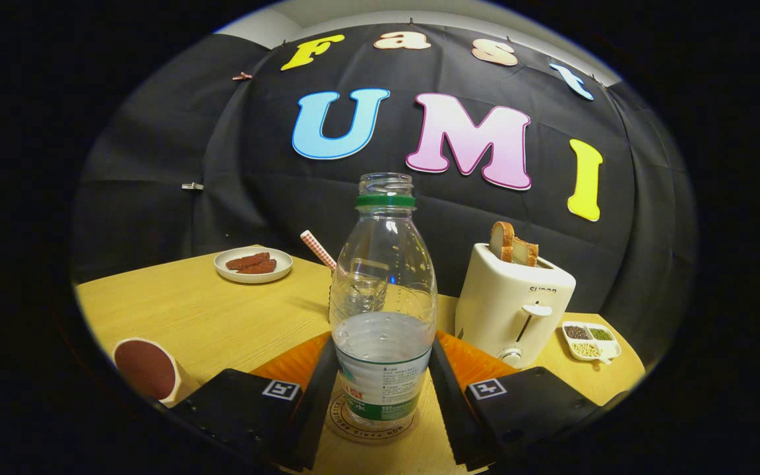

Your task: Take the bottle from table, then pour the juice into the cup, finally place the bottle on the coaster

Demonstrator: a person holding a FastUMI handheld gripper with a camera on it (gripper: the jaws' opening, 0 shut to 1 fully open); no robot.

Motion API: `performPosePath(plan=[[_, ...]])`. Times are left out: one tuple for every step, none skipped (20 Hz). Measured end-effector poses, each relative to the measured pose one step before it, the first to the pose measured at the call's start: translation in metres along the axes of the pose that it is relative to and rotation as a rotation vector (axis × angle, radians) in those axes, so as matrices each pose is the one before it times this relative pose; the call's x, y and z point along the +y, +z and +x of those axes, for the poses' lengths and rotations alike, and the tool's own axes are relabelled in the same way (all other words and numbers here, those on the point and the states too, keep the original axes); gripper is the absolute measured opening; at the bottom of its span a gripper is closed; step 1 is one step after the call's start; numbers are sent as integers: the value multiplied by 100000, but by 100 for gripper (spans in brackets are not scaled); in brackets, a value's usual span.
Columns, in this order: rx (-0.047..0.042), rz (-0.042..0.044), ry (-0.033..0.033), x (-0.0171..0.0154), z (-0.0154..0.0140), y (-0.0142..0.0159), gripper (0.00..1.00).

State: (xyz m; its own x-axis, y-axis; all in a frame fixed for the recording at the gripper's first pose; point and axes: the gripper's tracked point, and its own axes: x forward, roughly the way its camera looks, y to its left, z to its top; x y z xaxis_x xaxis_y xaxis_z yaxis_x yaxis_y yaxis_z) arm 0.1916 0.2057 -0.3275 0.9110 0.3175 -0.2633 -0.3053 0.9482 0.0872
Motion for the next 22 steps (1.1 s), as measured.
performPosePath(plan=[[224,300,-175,-76,-41,-88,78],[123,719,309,4,-107,23,79],[94,988,816,243,-138,140,80],[357,768,369,117,-67,16,81],[263,474,474,99,-169,-30,86],[209,126,127,-4,-55,-6,88],[67,99,132,42,-92,105,91],[76,139,275,88,-107,69,92],[187,-113,250,43,-160,17,93],[230,-525,109,26,-119,5,95],[174,-568,612,66,-156,-69,97],[373,-574,516,-56,-134,-51,97],[643,-428,36,-108,-238,-138,97],[550,-435,-476,-236,-313,-12,97],[105,-264,-1117,-415,-285,29,96],[-493,-124,-1387,-508,-257,58,97],[-476,53,-660,-323,-365,75,97],[-141,-14,-547,-282,-233,60,96],[370,32,-355,-169,-362,-70,97],[499,-48,-293,-227,-350,-119,96],[585,-324,-590,-247,-374,-142,97],[680,-528,-740,-318,-538,-120,97]])
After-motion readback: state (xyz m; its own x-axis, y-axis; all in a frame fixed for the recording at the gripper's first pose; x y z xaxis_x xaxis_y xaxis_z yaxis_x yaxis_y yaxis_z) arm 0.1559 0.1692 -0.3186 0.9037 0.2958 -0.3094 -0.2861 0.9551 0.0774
